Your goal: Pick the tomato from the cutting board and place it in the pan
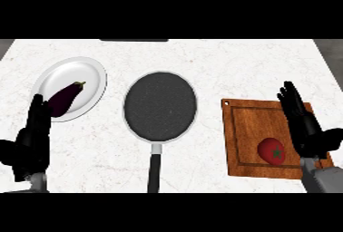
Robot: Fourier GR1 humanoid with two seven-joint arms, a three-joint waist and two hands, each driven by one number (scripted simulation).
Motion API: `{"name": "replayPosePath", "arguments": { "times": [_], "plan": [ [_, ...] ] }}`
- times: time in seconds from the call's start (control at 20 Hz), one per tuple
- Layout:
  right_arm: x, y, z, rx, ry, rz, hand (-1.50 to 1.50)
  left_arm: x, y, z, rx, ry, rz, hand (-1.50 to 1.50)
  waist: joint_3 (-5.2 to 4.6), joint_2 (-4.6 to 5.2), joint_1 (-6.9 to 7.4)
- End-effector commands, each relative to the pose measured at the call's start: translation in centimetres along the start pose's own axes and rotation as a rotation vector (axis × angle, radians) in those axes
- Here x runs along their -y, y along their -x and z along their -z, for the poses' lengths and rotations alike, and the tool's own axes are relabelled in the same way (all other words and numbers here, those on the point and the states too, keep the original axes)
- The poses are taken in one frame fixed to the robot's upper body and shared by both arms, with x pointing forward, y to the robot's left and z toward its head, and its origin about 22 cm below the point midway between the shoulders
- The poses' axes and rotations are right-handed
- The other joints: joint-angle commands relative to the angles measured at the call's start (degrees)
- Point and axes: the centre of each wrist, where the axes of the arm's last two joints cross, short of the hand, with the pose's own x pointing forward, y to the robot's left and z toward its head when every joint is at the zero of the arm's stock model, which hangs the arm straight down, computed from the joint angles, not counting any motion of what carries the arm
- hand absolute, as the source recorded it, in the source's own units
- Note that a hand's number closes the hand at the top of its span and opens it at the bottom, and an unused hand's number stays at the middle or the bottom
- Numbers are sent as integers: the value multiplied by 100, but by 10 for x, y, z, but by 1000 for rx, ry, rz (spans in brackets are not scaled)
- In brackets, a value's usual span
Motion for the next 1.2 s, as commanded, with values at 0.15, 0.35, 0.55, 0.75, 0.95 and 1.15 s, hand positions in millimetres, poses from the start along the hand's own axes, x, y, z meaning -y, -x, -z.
{"name": "replayPosePath", "arguments": {
  "times": [0.15,0.35,0.55,0.75,0.95,1.15],
  "plan": [
    [32,-16,-3,103,566,158,-150,-20,25,-14,-72,112,169,0,125,-209,-397],
    [65,43,-55,-268,1028,80,-150,-21,27,-19,-114,163,216,0,118,-157,-832],
    [23,50,-94,-352,1263,225,-150,-21,35,-31,-153,227,238,0,104,-252,-635],
    [-12,58,-164,-484,1163,-16,-150,-12,22,-30,-118,289,245,0,86,-188,-289],
    [9,20,-188,-524,1054,-95,-150,-5,10,-20,-96,320,235,0,83,-134,-109],
    [24,-24,-195,-570,892,-121,-150,3,17,-23,-87,351,241,0,87,-106,0]
  ]
}}
